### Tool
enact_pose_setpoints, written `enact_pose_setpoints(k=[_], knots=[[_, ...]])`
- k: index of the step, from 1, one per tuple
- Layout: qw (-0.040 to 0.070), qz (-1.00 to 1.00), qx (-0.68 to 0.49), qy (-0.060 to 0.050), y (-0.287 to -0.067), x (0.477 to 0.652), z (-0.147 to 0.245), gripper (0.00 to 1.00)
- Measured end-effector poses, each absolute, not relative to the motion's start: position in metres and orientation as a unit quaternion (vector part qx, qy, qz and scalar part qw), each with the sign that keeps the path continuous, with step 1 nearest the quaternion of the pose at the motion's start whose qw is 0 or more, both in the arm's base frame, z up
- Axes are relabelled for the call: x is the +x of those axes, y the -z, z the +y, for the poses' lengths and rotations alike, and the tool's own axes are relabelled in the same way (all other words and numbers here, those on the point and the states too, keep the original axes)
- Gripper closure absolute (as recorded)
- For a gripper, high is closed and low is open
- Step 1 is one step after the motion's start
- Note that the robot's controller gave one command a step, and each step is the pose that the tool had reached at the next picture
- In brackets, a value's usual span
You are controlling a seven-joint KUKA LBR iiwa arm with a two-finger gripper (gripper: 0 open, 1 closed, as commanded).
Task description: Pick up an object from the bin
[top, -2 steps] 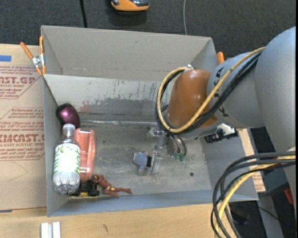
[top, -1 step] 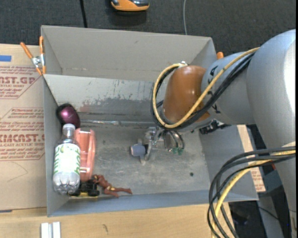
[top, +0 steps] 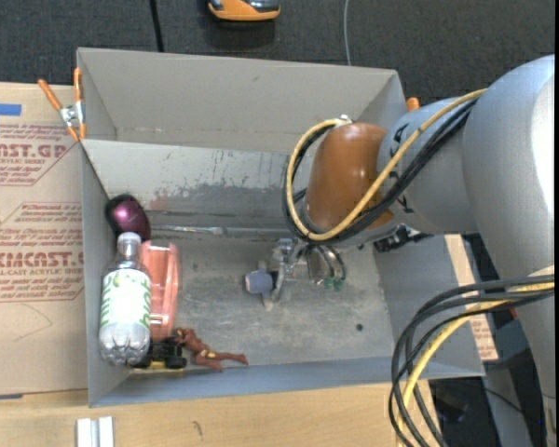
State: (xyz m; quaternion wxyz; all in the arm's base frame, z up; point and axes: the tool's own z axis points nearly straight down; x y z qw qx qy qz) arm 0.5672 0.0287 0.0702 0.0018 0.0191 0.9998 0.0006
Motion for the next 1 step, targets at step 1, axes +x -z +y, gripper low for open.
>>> enact_pose_setpoints(k=[1], knots=[[0.002,1.000,0.019,-0.001,-0.0702,0.5671,0.0287,1.00]])
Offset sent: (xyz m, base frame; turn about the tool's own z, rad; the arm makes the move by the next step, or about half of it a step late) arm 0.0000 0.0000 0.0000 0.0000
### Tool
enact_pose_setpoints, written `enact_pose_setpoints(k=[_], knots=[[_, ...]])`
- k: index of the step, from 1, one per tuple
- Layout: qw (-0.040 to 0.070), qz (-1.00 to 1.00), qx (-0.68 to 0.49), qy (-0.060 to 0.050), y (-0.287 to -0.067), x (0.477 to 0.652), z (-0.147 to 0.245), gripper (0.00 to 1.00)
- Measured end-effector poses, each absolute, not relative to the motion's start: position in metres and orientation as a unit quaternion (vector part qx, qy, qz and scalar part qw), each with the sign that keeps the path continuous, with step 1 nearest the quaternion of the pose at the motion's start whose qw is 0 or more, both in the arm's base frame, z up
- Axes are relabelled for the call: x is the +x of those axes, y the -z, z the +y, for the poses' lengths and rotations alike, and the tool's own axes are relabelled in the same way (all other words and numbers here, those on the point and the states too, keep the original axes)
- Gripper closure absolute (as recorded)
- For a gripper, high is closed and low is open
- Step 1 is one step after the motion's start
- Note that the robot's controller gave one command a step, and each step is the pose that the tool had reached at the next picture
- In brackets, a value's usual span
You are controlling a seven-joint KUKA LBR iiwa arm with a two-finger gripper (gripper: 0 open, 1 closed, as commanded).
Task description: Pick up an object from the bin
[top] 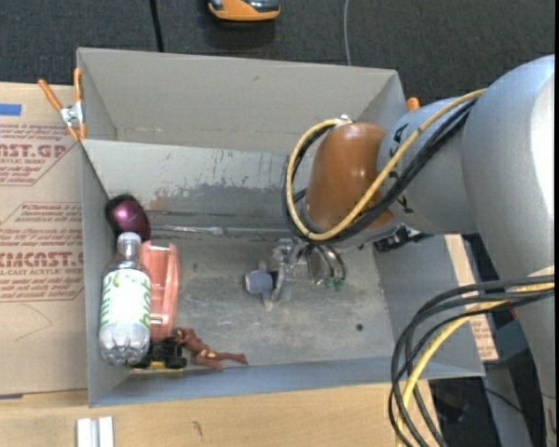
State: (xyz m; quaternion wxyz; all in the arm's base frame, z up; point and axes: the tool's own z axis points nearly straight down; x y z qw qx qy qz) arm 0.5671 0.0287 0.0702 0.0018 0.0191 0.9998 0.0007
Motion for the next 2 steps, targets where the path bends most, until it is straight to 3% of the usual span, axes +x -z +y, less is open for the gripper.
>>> enact_pose_setpoints(k=[2], knots=[[0.002,1.000,0.019,-0.001,-0.0702,0.5671,0.0288,1.00]])
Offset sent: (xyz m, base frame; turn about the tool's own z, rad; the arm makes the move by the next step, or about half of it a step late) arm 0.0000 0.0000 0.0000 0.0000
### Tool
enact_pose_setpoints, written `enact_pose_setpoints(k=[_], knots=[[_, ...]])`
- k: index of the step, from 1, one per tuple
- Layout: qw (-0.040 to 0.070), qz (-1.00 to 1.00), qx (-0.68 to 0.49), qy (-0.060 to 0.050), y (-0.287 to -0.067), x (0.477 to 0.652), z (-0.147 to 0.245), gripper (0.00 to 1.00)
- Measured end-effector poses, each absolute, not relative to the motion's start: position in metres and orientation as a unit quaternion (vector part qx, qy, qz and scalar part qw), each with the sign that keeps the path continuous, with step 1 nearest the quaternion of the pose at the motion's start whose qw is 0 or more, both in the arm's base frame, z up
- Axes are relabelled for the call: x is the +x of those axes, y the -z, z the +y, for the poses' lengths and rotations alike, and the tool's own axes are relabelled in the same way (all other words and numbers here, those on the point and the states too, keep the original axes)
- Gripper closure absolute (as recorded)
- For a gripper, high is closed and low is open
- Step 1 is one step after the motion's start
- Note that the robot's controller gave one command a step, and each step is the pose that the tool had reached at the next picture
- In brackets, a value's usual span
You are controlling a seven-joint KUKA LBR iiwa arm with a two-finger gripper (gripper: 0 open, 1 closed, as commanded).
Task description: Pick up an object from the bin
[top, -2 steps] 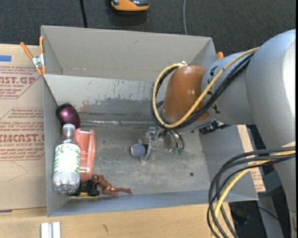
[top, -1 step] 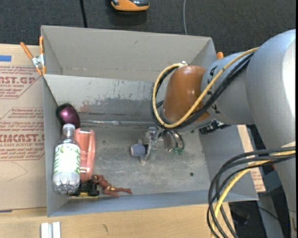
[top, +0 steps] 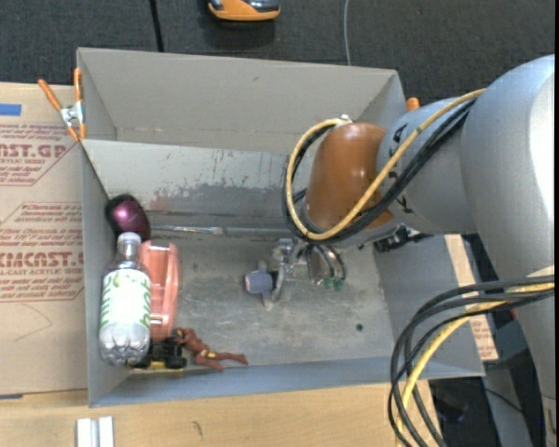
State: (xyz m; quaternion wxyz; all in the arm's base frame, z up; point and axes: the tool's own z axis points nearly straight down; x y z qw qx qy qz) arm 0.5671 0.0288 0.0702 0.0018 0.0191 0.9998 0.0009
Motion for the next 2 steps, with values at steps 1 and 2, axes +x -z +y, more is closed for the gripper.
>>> enact_pose_setpoints(k=[1,2], knots=[[0.002,1.000,0.019,-0.001,-0.0702,0.5671,0.0288,1.00],[0.002,1.000,0.019,-0.001,-0.0702,0.5671,0.0289,1.00]])
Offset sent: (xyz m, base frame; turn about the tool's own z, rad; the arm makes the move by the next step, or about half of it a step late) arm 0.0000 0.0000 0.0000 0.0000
